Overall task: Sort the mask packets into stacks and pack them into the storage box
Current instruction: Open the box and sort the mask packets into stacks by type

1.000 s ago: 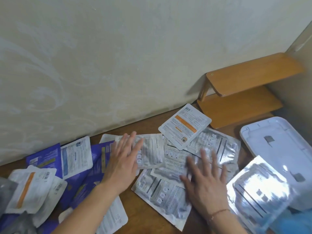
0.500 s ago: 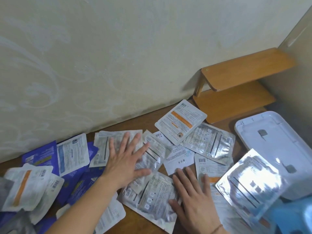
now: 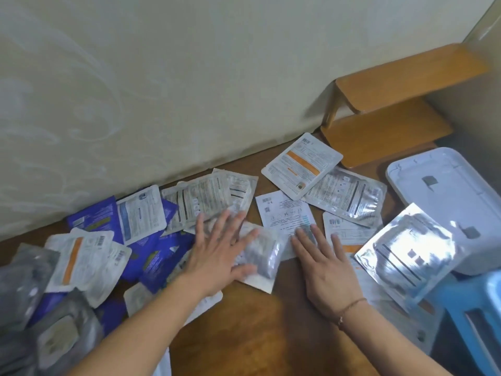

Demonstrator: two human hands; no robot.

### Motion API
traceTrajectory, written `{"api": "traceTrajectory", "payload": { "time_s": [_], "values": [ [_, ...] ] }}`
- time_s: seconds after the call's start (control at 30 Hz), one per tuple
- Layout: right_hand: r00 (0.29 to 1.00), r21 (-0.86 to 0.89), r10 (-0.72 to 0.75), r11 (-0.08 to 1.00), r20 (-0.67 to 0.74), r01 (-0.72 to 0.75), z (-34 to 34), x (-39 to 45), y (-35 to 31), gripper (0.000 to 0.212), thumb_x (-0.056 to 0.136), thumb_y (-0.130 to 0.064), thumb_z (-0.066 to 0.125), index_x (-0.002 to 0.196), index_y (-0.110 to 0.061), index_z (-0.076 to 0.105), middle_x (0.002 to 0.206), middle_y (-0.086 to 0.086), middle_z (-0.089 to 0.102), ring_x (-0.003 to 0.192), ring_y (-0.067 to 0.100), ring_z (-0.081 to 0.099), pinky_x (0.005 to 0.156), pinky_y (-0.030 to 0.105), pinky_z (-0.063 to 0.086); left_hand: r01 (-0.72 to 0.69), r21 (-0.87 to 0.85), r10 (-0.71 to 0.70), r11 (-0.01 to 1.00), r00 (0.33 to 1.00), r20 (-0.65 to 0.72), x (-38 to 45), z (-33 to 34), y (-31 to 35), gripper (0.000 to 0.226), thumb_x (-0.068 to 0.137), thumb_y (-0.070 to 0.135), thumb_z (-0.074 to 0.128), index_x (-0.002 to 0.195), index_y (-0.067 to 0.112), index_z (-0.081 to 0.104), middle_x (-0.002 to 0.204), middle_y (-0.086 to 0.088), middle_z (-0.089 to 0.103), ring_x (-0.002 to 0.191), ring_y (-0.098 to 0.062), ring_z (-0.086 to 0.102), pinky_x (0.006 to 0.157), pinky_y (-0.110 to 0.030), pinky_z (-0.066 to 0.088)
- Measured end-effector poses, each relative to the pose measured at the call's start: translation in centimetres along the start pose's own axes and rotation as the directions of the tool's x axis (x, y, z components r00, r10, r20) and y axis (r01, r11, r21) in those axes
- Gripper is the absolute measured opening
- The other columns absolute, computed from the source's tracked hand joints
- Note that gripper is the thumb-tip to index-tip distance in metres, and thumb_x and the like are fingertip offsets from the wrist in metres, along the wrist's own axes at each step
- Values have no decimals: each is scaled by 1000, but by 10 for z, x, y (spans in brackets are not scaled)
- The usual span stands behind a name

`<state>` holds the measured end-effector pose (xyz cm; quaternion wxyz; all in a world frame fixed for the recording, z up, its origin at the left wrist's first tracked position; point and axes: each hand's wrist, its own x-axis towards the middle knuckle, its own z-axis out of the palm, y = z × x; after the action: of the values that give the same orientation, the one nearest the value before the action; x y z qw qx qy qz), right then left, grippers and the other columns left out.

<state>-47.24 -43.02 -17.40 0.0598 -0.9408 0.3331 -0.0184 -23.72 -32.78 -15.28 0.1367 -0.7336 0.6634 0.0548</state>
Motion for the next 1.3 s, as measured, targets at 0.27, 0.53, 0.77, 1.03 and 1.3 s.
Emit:
{"api": "traceTrajectory", "payload": {
  "time_s": [0.27, 0.53, 0.77, 1.03, 1.3],
  "values": [
    [999, 57, -45, 997, 7, 44, 6, -123, -50, 64, 97, -51, 29, 134, -7, 56, 145, 12, 47, 139, 31, 32, 110, 53, 21, 91, -186, -115, 978, 986, -123, -8, -26, 16, 53, 97, 31, 49, 147, 35, 32, 161, -2, 8, 145, -30, 5, 116, -56, 6],
    [928, 22, -372, 928, -20, 372, 21, -235, -75, 75, 82, -73, 50, 133, -18, 57, 146, 11, 47, 137, 32, 38, 106, 57, 29, -630, -146, 646, 763, 751, 133, -124, 22, 81, 88, 86, 78, 29, 155, 31, 1, 162, 6, -16, 146, -14, -26, 113, -50, -21],
    [883, 71, -451, 884, -130, 462, 23, -270, -93, 48, 87, -57, 59, 120, -24, 69, 143, 0, 51, 131, 32, 48, 102, 58, 36, -625, -133, 639, 769, 752, 162, -169, 32, 94, 106, 75, 86, 39, 154, 33, -6, 160, 8, -24, 143, -14, -32, 110, -60, -22],
    [798, 74, -525, 820, -297, 567, 4, -270, -81, 23, 102, -28, 44, 115, -27, 63, 146, -12, 46, 133, 7, 44, 105, 36, 36, -648, -171, 669, 742, 731, 133, -206, 35, 94, 111, 76, 74, 57, 154, 30, -9, 162, 4, -20, 144, -13, -31, 108, -56, -26],
    [919, 871, 326, 490, -222, 36, -114, -100, -161, 22, 83, -14, 73, 98, -30, 70, 73, -22, 67, 67, -4, 59, 66, 10, 46, -105, -943, -320, 316, 924, -210, -248, 18, 86, 31, 90, 48, 63, 75, 20, 65, 63, -5, 67, 61, -16, 62, 54, -28, 46]
  ]
}}
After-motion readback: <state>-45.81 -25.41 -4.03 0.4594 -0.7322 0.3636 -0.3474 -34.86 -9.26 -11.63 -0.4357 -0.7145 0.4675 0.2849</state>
